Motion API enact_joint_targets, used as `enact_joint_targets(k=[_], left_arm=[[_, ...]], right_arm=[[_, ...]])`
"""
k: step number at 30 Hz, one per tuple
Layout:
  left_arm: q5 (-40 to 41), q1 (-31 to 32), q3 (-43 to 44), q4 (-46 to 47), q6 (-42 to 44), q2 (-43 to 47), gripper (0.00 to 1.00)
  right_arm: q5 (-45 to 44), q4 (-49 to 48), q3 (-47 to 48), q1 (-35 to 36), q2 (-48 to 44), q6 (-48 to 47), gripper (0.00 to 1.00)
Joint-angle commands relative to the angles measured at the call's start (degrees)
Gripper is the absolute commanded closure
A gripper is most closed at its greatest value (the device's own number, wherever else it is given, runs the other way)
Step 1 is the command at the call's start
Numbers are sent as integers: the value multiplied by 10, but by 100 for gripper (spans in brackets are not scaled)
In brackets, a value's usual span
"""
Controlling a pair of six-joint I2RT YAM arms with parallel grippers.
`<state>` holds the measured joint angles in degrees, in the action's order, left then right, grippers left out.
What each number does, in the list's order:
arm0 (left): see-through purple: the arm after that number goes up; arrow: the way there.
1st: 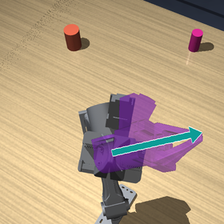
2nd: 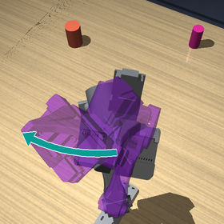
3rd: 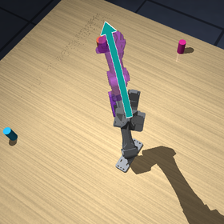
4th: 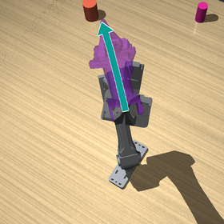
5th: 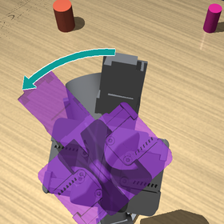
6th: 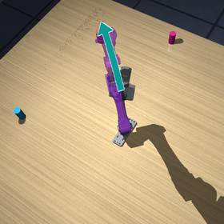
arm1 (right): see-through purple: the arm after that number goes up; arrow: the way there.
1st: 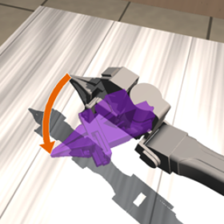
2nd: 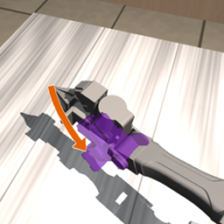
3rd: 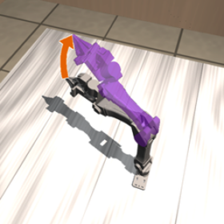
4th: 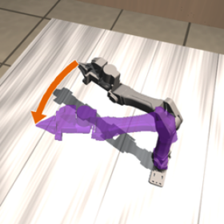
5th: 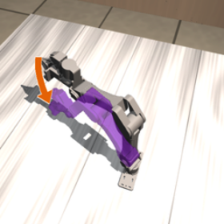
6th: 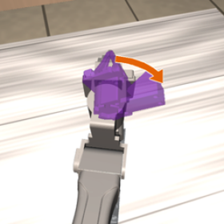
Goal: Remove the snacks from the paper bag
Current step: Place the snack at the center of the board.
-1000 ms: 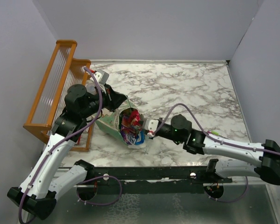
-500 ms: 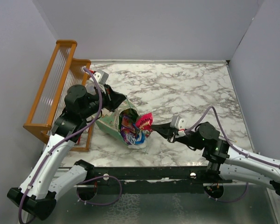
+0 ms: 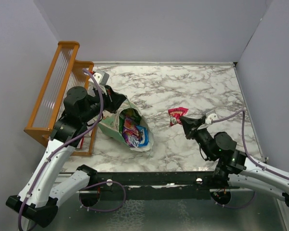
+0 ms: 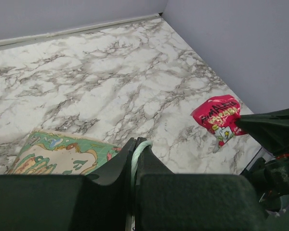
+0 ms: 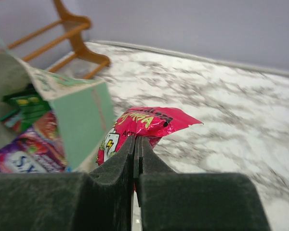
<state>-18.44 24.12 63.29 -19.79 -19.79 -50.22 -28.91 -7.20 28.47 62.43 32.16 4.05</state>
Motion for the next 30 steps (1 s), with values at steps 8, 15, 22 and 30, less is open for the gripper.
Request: enact_joint_targets(k=[8, 15, 22, 30], left_arm=[[25, 0, 7, 27, -13, 8, 100], [17, 0, 8, 34, -27, 2, 100], [28, 0, -2, 34, -32, 18, 100], [19, 0, 3, 27, -46, 14, 100]], right_arm=[[-133, -15, -78, -36, 78, 101, 98], [99, -80, -40, -290, 255, 174, 98], [197, -183, 14, -480, 393, 261, 98], [265, -211, 156, -534, 580, 246, 98]])
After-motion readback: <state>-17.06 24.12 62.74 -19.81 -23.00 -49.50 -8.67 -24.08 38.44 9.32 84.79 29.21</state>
